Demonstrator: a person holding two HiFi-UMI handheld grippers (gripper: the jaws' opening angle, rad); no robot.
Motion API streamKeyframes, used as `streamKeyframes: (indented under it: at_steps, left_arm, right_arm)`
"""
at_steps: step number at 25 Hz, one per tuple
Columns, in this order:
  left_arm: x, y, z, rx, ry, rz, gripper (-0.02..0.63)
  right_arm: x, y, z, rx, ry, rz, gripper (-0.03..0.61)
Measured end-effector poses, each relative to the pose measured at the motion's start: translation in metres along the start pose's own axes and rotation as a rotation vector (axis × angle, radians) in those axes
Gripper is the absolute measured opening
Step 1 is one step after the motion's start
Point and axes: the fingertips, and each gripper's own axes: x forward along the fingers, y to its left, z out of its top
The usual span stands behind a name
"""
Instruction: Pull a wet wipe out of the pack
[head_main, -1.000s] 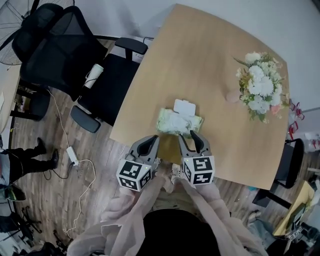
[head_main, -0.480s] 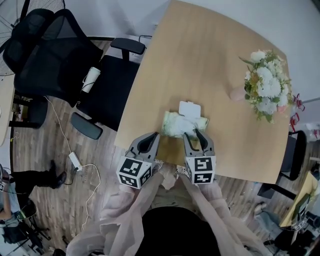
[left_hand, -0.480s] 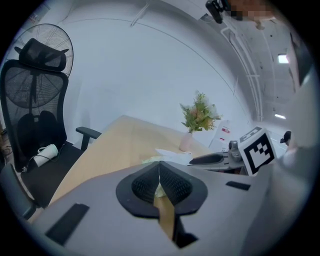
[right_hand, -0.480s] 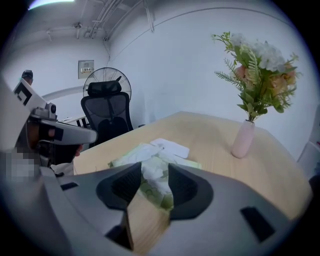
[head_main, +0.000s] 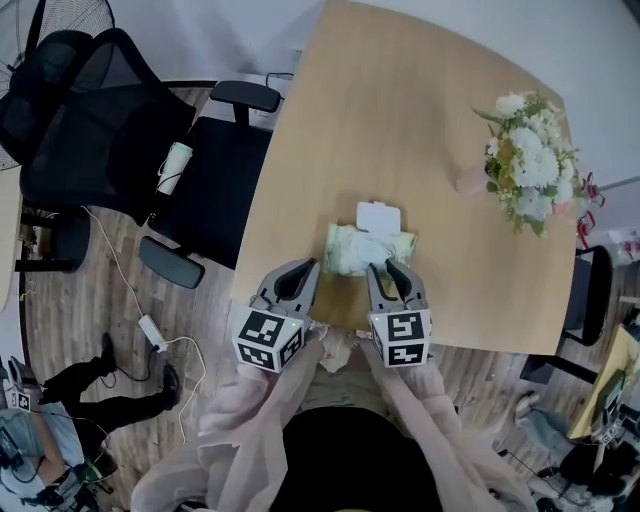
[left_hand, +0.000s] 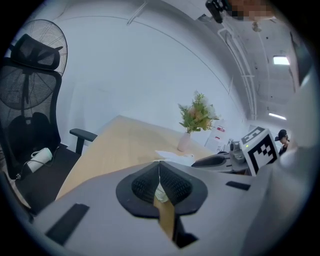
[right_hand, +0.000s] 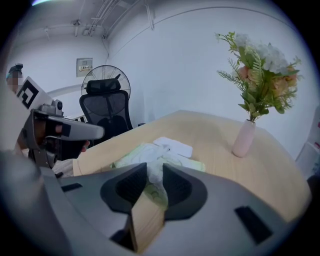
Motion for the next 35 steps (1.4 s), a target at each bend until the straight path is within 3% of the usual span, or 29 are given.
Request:
streamKeyframes:
  at_steps: [6,9,35]
  left_arm:
    - [0.0,0.001,-0.002,0.006,0.008,-0.014,0.014]
    - [-0.001,0.0,-0.002,0.006,0.008,-0.016,0.014]
    - [-0.009,-0.012,0.003,0.045,-0.001,-0.028,0.014]
  right_arm:
    - [0.002,0.002,0.001,-0.017,0.009,-0.003,0.07]
    - [0.002,0.004,0.002,-0.029,0.008,-0.005,0.018]
    - [-0.012,0.005,0.005,0.012,-0.023,0.001,0.015]
